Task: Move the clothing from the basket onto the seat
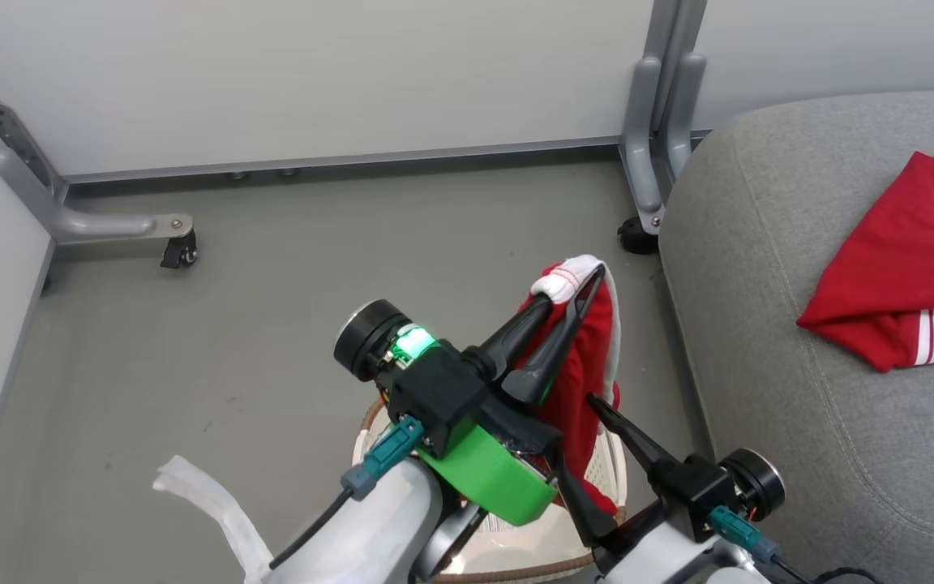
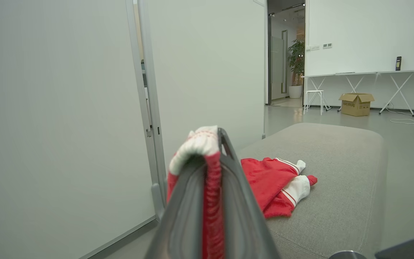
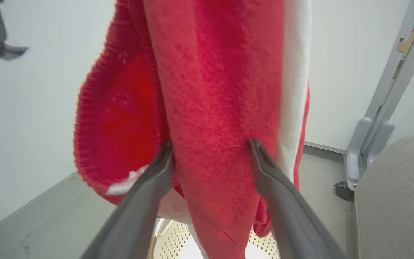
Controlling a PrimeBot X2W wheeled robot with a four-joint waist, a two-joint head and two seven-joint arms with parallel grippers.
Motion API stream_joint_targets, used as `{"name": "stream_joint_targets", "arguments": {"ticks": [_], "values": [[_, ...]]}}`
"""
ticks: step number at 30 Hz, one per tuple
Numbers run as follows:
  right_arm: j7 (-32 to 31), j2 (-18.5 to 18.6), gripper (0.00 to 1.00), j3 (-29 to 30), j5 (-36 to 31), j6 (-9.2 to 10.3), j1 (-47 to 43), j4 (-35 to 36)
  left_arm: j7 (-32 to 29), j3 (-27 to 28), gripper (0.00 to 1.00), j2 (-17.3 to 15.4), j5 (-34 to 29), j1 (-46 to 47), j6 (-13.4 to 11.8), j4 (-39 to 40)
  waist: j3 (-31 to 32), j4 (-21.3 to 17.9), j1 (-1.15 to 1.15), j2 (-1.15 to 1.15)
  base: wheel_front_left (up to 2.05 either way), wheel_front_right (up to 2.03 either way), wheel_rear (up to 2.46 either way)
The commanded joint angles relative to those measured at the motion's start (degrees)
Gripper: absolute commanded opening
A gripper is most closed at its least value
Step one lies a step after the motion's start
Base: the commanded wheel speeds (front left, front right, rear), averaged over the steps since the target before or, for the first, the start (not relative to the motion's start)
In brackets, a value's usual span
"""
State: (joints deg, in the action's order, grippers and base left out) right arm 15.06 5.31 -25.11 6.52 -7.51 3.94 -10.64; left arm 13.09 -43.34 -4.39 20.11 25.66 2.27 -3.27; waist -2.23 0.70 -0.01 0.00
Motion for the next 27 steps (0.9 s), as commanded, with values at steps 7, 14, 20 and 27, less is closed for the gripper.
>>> {"name": "stream_joint_targets", "arguments": {"ticks": [7, 14, 20, 27], "values": [[0.17, -1.16, 0.93, 1.67, -1.23, 0.04, 1.49, -1.83, -1.74, -0.80, 0.00, -0.66, -0.88, 1.34, -0.35, 3.63, -1.31, 0.71, 0.01, 0.00, 0.00, 0.00, 0.00], [0.17, -1.70, 0.00, 1.94, -0.50, 0.04, 1.32, -1.65, -1.98, -0.70, 0.00, -1.58, -0.94, 1.15, -0.89, 3.29, -1.96, 0.22, 0.01, 0.00, 0.00, 0.00, 0.00], [0.17, -1.72, 0.00, 2.29, -0.06, 0.04, 0.95, -1.33, -1.85, -0.78, 0.00, -1.75, -0.55, 1.04, -1.22, 2.18, -2.50, -0.25, 0.01, 0.00, 0.00, 0.00, 0.00], [0.17, -1.62, 0.00, 3.10, 0.40, 0.04, 1.27, -0.87, -4.40, -1.48, 1.00, -2.47, -0.74, 1.54, -1.69, 0.36, -3.11, -0.44, 0.01, 0.00, 0.00, 0.00, 0.00]]}}
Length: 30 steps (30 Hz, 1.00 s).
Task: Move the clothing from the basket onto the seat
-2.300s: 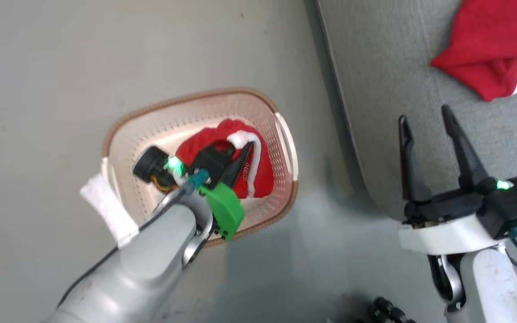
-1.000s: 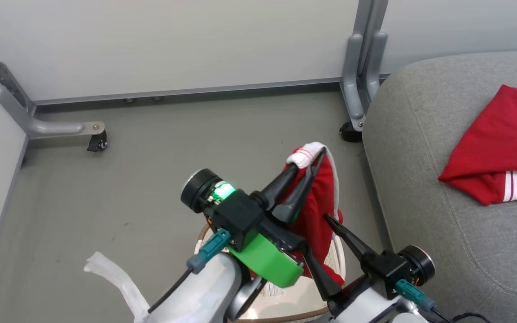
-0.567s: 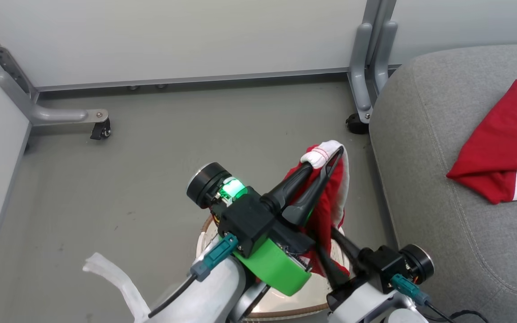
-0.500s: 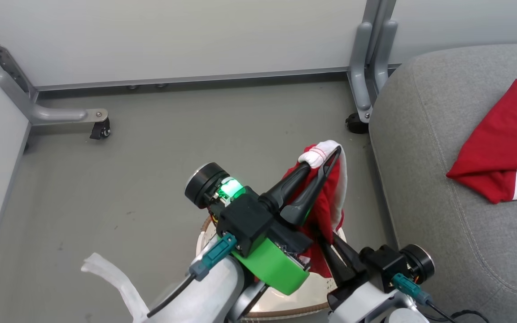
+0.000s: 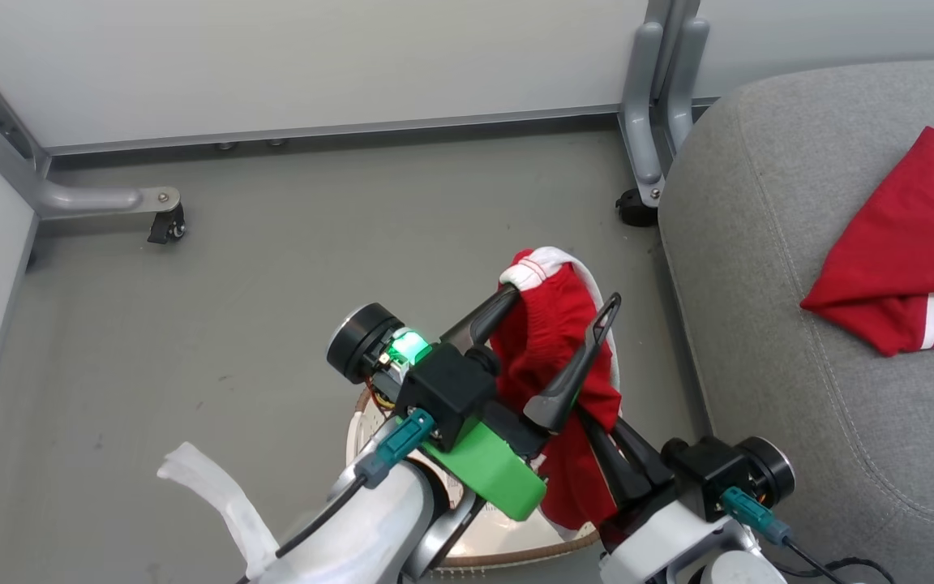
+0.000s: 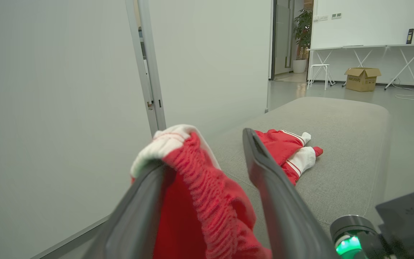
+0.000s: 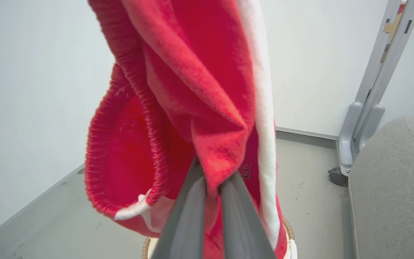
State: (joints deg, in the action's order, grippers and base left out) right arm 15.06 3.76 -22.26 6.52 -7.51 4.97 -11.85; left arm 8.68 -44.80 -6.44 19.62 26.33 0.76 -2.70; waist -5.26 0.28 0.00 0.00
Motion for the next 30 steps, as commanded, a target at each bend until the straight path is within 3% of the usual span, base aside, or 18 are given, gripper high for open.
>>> {"name": "stream_joint_targets", "arguments": {"ticks": [1, 16, 22, 30], "values": [[0.17, -0.12, 0.00, 0.53, 0.40, 0.04, 0.27, 0.48, -0.54, -0.12, 1.00, -0.51, 0.02, 0.80, -0.20, -0.39, -0.19, 0.00, 0.00, 0.00, 0.00, 0.00, 0.00], [0.17, -0.69, 0.00, 8.72, 0.34, 0.04, 0.76, 5.41, -3.67, -0.55, 1.00, -3.15, 2.34, -1.48, 0.39, -3.17, -2.20, -1.20, 0.00, 0.00, 0.00, 0.00, 0.00], [0.17, -0.77, 0.00, 15.03, -0.87, 0.04, 1.48, 8.22, -2.93, 0.23, 1.00, -4.69, 3.04, -3.34, -0.80, -4.45, -3.07, -4.84, 0.00, 0.00, 0.00, 0.00, 0.00], [0.17, -0.81, 0.00, 19.29, -2.06, 0.04, 0.26, 12.75, -1.39, 1.75, 1.00, -6.79, 2.85, -5.21, -2.94, -6.00, -4.68, -12.83, 0.00, 0.00, 0.00, 0.00, 0.00]]}}
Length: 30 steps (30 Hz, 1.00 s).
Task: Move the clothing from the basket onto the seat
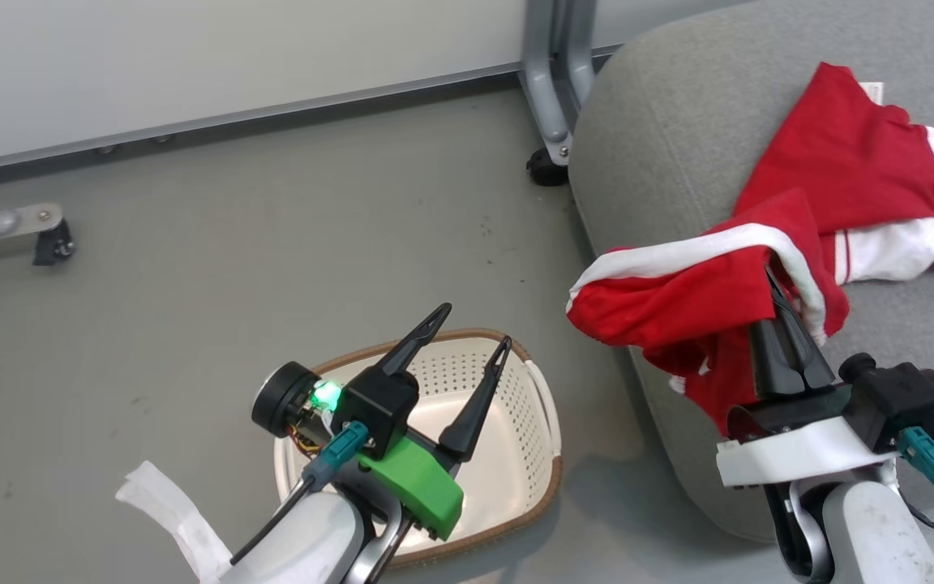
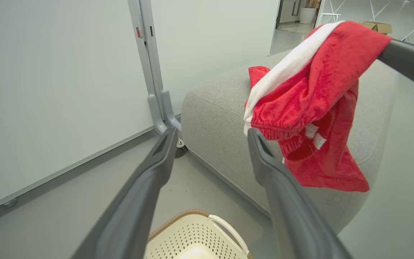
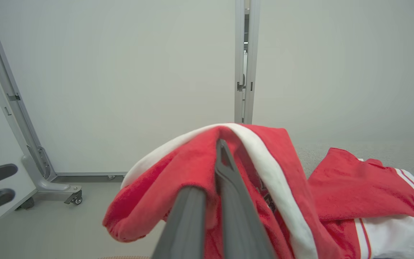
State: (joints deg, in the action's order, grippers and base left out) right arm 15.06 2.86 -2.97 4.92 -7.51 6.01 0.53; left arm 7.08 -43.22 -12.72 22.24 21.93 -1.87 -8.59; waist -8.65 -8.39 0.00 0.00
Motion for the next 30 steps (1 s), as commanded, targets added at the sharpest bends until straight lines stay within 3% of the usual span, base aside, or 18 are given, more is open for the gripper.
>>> {"name": "stream_joint_targets", "arguments": {"ticks": [1, 11, 18, 27, 30], "values": [[0.17, 0.06, 0.00, 0.21, -0.72, 0.04, -1.38, 0.82, 0.46, 0.26, 1.00, -0.59, 0.19, -0.81, -0.40, -0.15, -1.48, -5.11, 0.00, 0.00, 0.00, 0.00, 0.00], [0.18, 0.06, 0.00, 2.63, 1.24, 0.04, -6.79, 2.38, 0.37, 0.26, 1.00, -2.33, -0.94, 1.01, -1.01, 0.22, -4.93, -15.58, 0.00, 0.00, 0.00, 0.00, 0.00], [0.17, 0.04, 0.00, 2.65, 2.86, 0.04, -6.12, 3.50, -0.78, -0.38, 1.00, -3.65, -2.39, 2.56, -0.95, 0.65, -8.33, -20.17, 0.00, 0.00, 0.00, 0.00, 0.00], [0.18, 0.36, 0.00, 3.53, -1.99, 0.05, 4.01, 5.28, -3.31, -2.67, 1.00, -3.48, -4.10, 6.03, 0.48, 2.04, -15.72, -18.92, 0.00, 0.00, 0.00, 0.00, 0.00], [0.18, 3.55, 0.00, 6.68, -3.49, 0.06, 11.10, 6.42, -3.91, -3.70, 1.00, -2.99, -4.87, 8.11, 1.60, 2.97, -20.37, -16.00, 0.00, 0.00, 0.00, 0.00, 0.00]]}}
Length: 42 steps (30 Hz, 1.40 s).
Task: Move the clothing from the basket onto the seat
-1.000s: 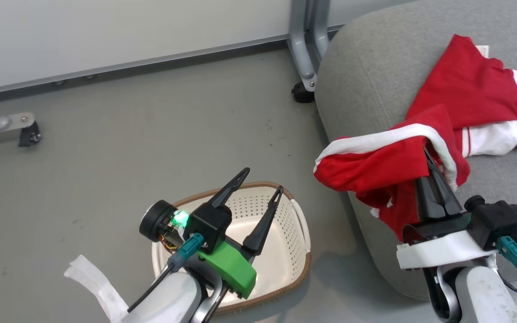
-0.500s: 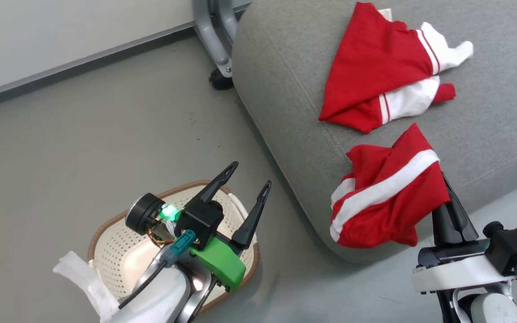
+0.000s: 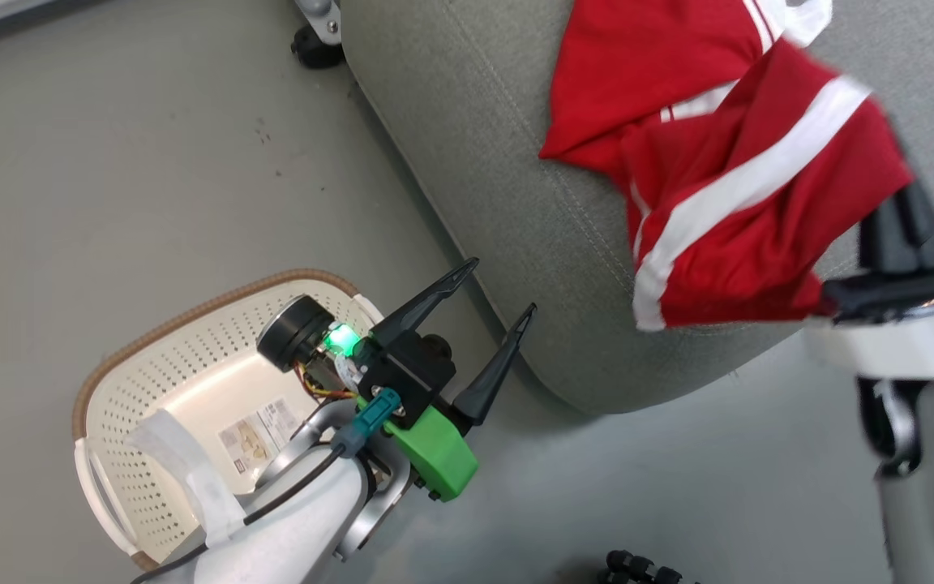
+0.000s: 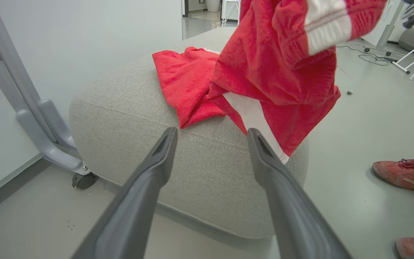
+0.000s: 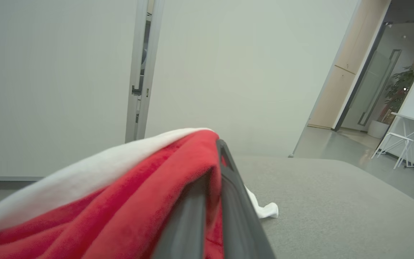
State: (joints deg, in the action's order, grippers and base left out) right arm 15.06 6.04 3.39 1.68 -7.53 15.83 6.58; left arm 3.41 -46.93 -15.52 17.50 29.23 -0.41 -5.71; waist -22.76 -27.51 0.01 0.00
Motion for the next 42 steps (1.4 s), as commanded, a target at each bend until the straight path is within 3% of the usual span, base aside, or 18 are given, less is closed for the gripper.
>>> {"name": "stream_joint_targets", "arguments": {"ticks": [1, 8, 11, 15, 16, 17, 18, 19, 20, 25, 29, 37, 42], "values": [[0.17, 1.52, 0.00, 1.09, -0.54, 0.08, 3.44, 0.48, -0.17, -0.04, 1.00, -0.10, -0.27, 1.28, 0.22, 0.35, -7.58, 3.97, -0.01, 0.00, 0.00, 0.00, 0.00], [0.17, 12.87, 0.00, 9.45, -1.83, 0.08, 19.93, -4.04, 1.18, -0.57, 1.00, -0.57, -2.15, 3.67, 0.39, 1.52, -16.17, 9.40, -0.01, 0.00, 0.00, 0.00, 0.00], [0.17, 15.43, 0.00, 12.82, -2.02, 0.08, 24.76, -7.29, 1.47, -1.24, 1.00, -0.86, -2.80, 4.72, 0.98, 1.75, -18.36, 10.70, -0.01, 0.00, 0.00, 0.00, 0.00], [0.15, 15.21, 0.00, 17.19, -1.92, 0.07, 29.17, -13.68, 2.61, -2.38, 1.00, -0.91, -4.41, 6.96, 2.34, 2.19, -20.58, 12.22, -0.01, 0.00, 0.00, 0.00, 0.00], [0.15, 15.26, 0.09, 17.94, -2.26, 0.08, 29.99, -15.74, 2.73, -2.55, 1.00, -0.82, -4.84, 7.56, 2.49, 2.13, -21.09, 12.54, -0.01, 0.00, 0.00, 0.00, 0.00], [0.17, 14.16, 0.36, 18.78, -2.87, 0.08, 30.22, -17.31, 2.87, -2.73, 1.00, -0.53, -5.08, 8.19, 2.63, 2.01, -21.45, 12.80, -0.01, 0.00, 0.00, 0.00, 0.00], [0.17, 13.13, 0.51, 19.54, -3.17, 0.08, 30.32, -18.26, 2.97, -2.82, 1.00, -0.31, -5.29, 8.62, 2.75, 1.94, -21.64, 12.94, -0.01, 0.00, 0.00, 0.00, 0.00], [0.17, 11.79, 0.94, 21.11, -3.90, 0.08, 30.22, -19.33, 3.25, -2.97, 1.00, -0.14, -5.47, 8.98, 2.84, 1.79, -21.83, 13.11, -0.01, 0.00, 0.00, 0.00, 0.00], [0.17, 10.82, 1.00, 22.32, -4.85, 0.08, 29.88, -19.66, 3.32, -3.04, 1.00, -0.11, -5.53, 9.18, 2.90, 1.61, -21.97, 13.23, -0.01, 0.00, 0.00, 0.00, 0.00], [0.17, 2.32, 1.00, 28.23, -9.40, 0.08, 24.52, -17.58, 4.47, -3.09, 1.00, -0.18, -5.42, 9.14, 2.35, 0.80, -21.69, 13.02, -0.01, 0.00, 0.00, 0.00, 0.00], [0.17, -2.12, 1.00, 27.21, -9.30, 0.09, 17.33, -14.08, 6.92, -2.20, 1.00, 0.13, -3.76, 7.46, 1.87, 0.38, -20.19, 12.11, -0.01, 0.00, 0.00, 0.00, 0.00], [0.17, -3.06, 1.00, 10.00, 3.25, 0.08, 1.67, -10.74, 10.54, 0.92, 1.00, 1.83, 0.09, 3.88, -0.40, -1.83, -13.86, 11.45, -0.01, 0.00, 0.00, 0.00, 0.00], [0.17, -3.06, 1.00, -1.88, 5.49, 0.08, -3.44, -7.60, 11.75, 5.07, 1.00, 3.77, 3.24, 0.04, -2.37, -3.50, -8.34, 14.08, -0.01, 0.00, 0.00, 0.00, 0.00]]}}
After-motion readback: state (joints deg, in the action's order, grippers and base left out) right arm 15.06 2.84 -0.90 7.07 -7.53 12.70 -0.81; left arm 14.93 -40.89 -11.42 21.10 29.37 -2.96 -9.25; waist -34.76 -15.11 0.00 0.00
